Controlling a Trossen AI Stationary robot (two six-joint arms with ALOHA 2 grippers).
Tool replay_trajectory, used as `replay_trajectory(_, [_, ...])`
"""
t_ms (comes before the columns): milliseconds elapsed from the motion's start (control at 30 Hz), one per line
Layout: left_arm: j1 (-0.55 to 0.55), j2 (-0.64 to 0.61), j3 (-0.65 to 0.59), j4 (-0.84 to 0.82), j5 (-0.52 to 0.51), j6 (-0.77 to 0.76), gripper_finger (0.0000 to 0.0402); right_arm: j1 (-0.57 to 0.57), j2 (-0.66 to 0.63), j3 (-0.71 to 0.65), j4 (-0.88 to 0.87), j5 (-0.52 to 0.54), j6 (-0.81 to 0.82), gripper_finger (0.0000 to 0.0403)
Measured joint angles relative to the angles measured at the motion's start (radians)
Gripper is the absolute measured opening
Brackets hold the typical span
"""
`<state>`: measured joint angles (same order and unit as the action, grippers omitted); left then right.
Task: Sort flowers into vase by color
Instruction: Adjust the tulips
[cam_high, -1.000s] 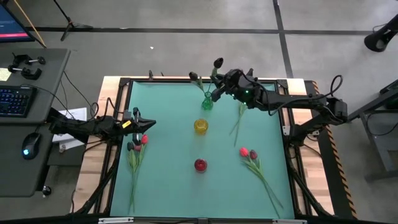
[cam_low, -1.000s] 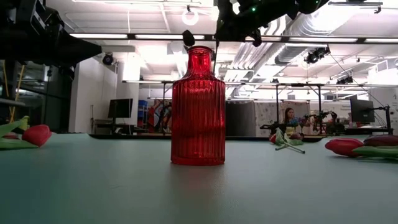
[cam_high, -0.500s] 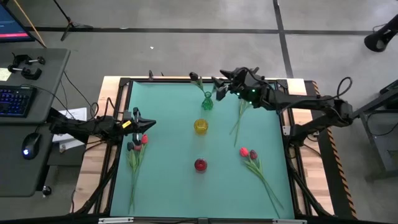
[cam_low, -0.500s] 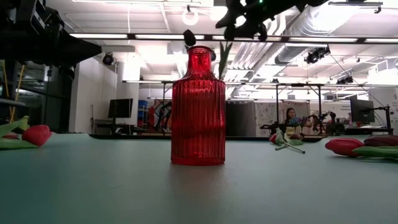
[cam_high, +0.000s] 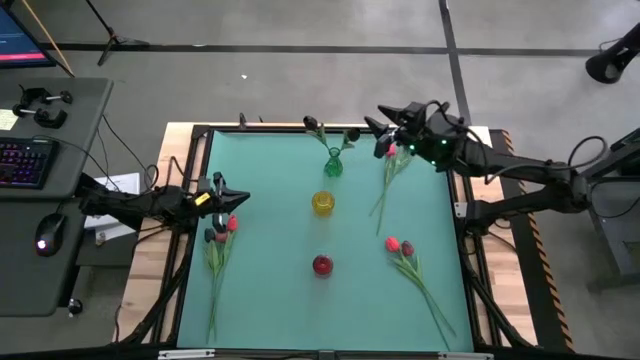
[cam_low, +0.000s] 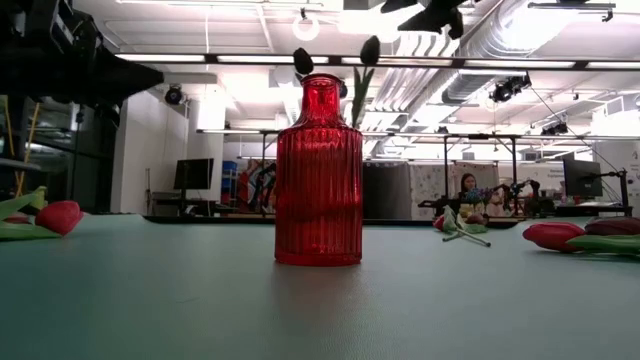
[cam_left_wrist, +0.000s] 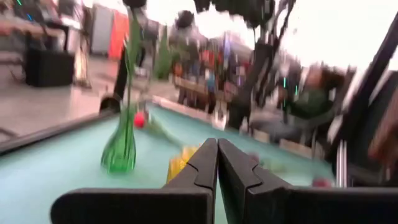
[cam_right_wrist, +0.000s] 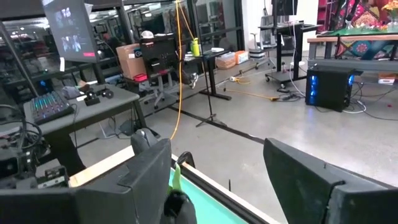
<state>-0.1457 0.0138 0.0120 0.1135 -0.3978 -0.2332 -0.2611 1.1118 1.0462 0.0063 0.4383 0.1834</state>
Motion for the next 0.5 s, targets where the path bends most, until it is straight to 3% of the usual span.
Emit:
replay_trajectory(200, [0.002, -0.001, 0.0, 0.337, -0.019, -0.23, 0.0, 0.0, -0.04, 0.0, -0.073, 0.0, 0.035, 0.0245])
replay_trajectory(367, [0.002, -0.001, 0.001, 0.632, -0.066, -0.311, 0.0, 0.0, -0.039, 0.0, -0.116, 0.0, 0.088, 0.0245])
replay_trajectory(500, [0.002, -0.001, 0.011, 0.734, -0.164, -0.308, 0.0, 0.0, -0.032, 0.0, -0.129, -0.001, 0.088, 0.0245])
